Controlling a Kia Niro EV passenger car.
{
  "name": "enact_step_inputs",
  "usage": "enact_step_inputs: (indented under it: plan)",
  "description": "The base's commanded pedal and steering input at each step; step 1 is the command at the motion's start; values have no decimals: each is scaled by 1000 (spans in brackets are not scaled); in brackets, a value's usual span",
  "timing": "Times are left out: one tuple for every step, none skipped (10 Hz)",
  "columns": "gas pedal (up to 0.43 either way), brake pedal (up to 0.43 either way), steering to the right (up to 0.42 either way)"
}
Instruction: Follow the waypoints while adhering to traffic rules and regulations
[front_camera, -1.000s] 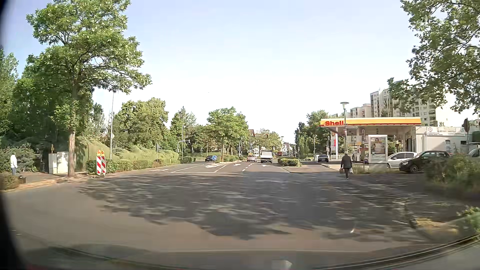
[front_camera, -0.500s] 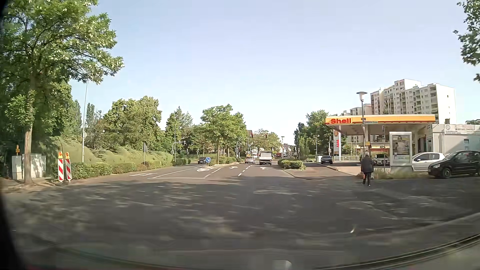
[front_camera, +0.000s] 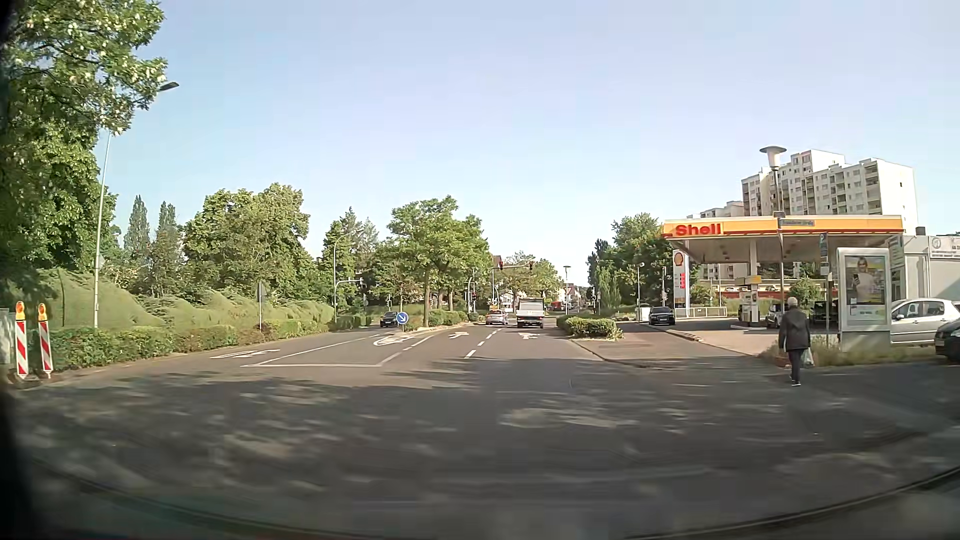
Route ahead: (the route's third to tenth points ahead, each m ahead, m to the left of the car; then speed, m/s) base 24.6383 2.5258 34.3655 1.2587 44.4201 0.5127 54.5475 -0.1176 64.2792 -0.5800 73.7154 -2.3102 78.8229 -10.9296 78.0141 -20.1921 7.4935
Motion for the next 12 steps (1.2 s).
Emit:
enact_step_inputs:
  plan:
    - [0,37,7]
    - [0,30,6]
    - [0,37,5]
    - [0,24,5]
    - [0,37,5]
    - [0,37,5]
    - [0,37,5]
    - [0,30,5]
    - [0,37,4]
    - [0,37,4]
    - [0,30,4]
    - [0,37,4]
